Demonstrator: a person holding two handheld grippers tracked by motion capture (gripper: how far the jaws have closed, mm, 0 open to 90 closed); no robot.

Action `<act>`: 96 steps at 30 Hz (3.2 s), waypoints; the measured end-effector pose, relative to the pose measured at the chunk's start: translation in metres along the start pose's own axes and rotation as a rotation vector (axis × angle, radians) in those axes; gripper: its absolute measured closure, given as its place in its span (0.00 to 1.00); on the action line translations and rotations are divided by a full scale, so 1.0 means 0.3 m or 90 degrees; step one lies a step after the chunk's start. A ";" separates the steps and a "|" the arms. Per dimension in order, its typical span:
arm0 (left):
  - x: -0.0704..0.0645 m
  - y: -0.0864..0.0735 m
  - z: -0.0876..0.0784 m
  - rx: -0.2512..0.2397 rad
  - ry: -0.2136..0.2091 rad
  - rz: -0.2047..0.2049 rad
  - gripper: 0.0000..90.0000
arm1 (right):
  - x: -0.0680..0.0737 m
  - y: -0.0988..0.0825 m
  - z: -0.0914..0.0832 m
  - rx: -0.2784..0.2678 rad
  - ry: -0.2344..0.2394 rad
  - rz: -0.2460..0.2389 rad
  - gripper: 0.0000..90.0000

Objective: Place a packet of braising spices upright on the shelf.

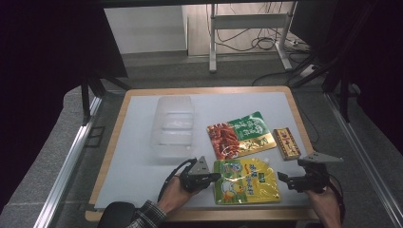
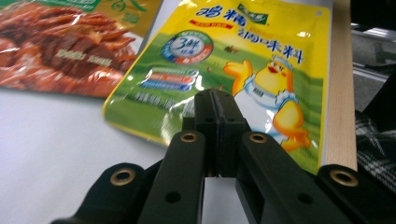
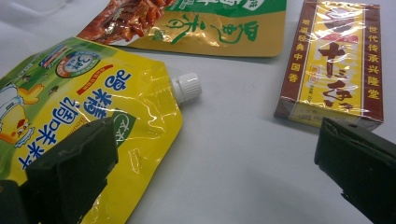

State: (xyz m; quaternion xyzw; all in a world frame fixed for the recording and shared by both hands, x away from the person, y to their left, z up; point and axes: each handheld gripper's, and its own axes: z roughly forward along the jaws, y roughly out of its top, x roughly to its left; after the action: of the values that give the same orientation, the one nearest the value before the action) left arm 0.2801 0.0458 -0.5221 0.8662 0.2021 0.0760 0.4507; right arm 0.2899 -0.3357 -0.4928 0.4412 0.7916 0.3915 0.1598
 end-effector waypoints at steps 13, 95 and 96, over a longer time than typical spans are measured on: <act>-0.002 0.026 0.083 0.006 -0.014 0.007 1.00 | 0.000 0.000 0.002 0.000 0.004 0.002 0.00; 0.005 -0.048 0.046 0.055 0.035 -0.023 1.00 | 0.129 0.022 0.144 0.111 0.259 0.097 0.60; 0.009 -0.049 0.042 0.056 0.034 -0.020 1.00 | 0.124 0.028 0.134 0.093 0.263 0.108 0.69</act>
State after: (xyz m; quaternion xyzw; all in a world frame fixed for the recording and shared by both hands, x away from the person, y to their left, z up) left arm 0.2823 0.0449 -0.5415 0.8797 0.2305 0.0828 0.4075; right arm 0.2980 -0.2833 -0.5086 0.4270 0.7937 0.4275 -0.0713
